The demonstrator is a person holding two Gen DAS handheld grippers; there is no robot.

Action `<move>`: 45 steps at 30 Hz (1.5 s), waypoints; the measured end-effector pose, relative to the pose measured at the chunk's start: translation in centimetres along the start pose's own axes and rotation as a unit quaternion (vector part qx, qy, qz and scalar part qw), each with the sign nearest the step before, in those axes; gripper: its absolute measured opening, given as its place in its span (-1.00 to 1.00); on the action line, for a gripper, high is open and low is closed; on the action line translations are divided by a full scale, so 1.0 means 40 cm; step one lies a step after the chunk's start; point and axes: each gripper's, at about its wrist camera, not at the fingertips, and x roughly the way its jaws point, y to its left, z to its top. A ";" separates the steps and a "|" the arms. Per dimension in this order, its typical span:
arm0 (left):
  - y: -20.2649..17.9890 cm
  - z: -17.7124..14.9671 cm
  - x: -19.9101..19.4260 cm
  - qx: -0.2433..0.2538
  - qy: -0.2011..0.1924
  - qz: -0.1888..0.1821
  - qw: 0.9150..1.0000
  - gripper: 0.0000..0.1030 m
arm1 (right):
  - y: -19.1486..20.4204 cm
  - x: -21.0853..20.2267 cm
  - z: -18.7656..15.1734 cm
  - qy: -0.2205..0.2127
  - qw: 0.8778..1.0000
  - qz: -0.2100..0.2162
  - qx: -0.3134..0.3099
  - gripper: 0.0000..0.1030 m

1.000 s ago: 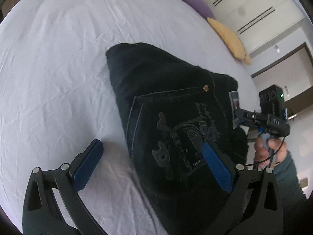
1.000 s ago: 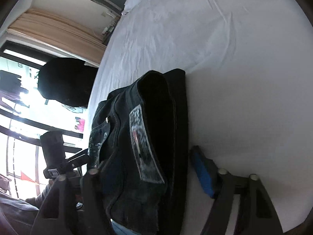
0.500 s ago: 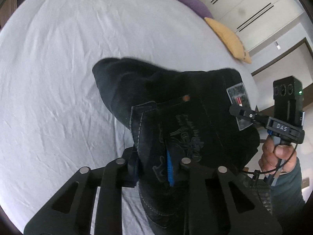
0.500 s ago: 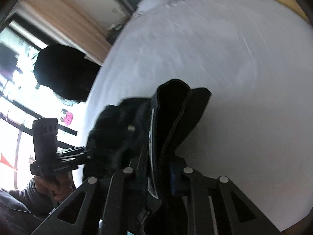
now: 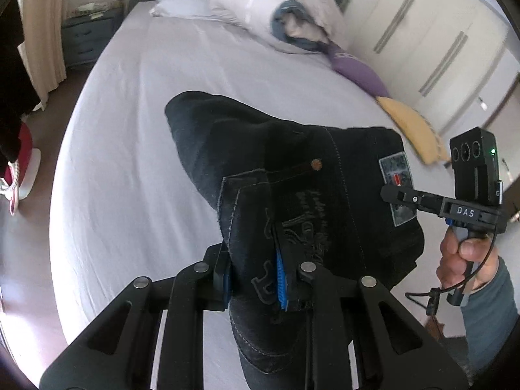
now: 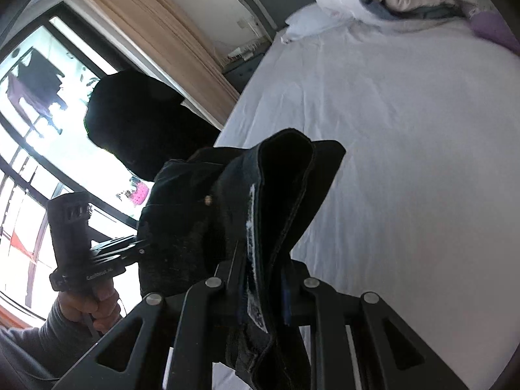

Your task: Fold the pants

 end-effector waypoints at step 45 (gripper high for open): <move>-0.352 -0.379 -0.939 0.113 -0.421 0.265 0.860 1.00 | 0.629 -0.648 -0.353 -0.460 0.829 -0.275 -0.158 1.00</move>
